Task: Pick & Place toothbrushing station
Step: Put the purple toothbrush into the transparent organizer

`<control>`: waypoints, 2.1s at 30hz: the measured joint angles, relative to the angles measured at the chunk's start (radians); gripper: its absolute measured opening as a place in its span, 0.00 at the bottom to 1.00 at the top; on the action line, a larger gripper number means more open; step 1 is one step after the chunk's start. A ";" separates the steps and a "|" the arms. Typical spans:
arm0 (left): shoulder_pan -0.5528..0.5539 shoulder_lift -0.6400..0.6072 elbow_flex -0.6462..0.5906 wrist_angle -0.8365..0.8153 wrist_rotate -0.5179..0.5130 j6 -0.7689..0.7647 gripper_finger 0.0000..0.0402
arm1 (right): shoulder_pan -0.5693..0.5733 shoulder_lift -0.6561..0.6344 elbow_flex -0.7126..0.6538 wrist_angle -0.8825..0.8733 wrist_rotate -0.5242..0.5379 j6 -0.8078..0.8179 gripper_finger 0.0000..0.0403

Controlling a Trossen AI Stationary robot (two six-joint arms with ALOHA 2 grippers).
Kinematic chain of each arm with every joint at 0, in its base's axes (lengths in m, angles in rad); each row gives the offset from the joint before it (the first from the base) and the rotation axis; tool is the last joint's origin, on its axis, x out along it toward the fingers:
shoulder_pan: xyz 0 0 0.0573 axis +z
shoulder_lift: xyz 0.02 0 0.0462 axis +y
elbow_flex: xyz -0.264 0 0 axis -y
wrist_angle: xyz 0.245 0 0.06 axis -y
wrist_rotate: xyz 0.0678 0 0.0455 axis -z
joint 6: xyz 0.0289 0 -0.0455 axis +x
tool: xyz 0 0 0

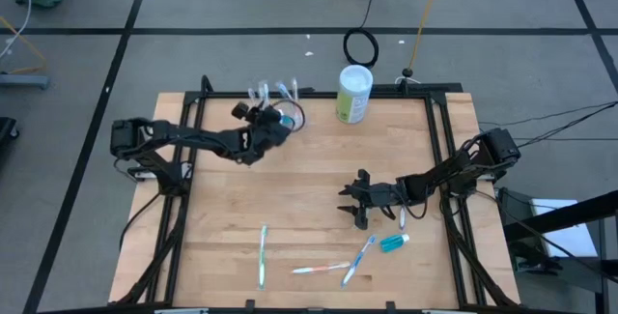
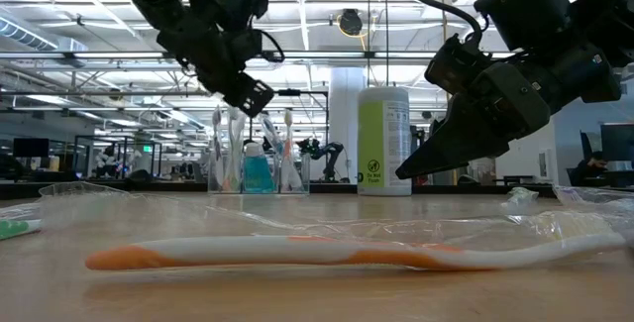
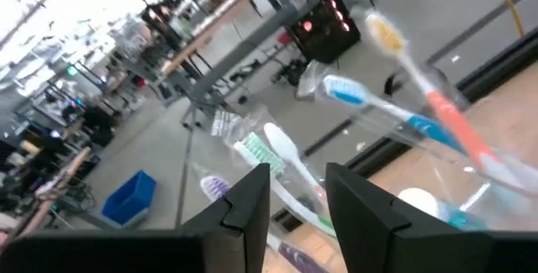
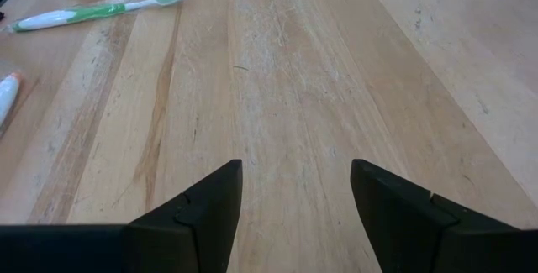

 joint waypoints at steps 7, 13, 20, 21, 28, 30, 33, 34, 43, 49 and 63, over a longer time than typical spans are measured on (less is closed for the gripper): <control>-0.151 0.000 0.000 -0.002 0.033 -0.090 0.31 | 0.000 0.000 0.000 0.000 0.000 0.000 0.53; -0.249 0.000 0.000 -0.036 0.351 -0.273 0.31 | 0.000 0.000 0.000 0.000 0.000 0.000 0.53; -0.302 0.001 0.000 -0.022 0.695 -0.369 0.31 | 0.000 0.000 0.000 0.000 0.000 -0.001 0.53; -0.309 0.005 0.000 -0.014 0.705 -0.371 0.31 | 0.000 0.000 0.000 0.000 0.000 -0.001 0.53; -0.327 0.008 0.000 0.030 0.712 -0.364 0.31 | 0.000 0.000 0.000 0.036 0.002 0.055 0.53; -0.326 0.008 0.000 0.060 0.711 -0.361 0.31 | 0.000 -0.009 0.000 0.076 -0.001 0.093 0.53; -0.326 0.007 0.000 0.090 0.711 -0.360 0.31 | 0.010 -0.067 0.000 0.092 -0.002 0.059 0.53; -0.326 0.007 0.000 0.093 0.711 -0.360 0.31 | 0.018 -0.093 0.000 0.091 -0.002 0.037 0.53; -0.326 0.007 0.000 0.091 0.711 -0.360 0.31 | 0.178 -0.323 0.001 -0.045 0.002 -0.045 0.53; -0.326 0.007 0.000 0.091 0.708 -0.360 0.31 | 0.353 -0.332 0.048 -0.291 0.115 0.139 0.53; -0.319 0.007 0.000 0.107 0.675 -0.368 0.31 | 0.459 -0.390 0.146 -1.195 0.132 0.744 0.53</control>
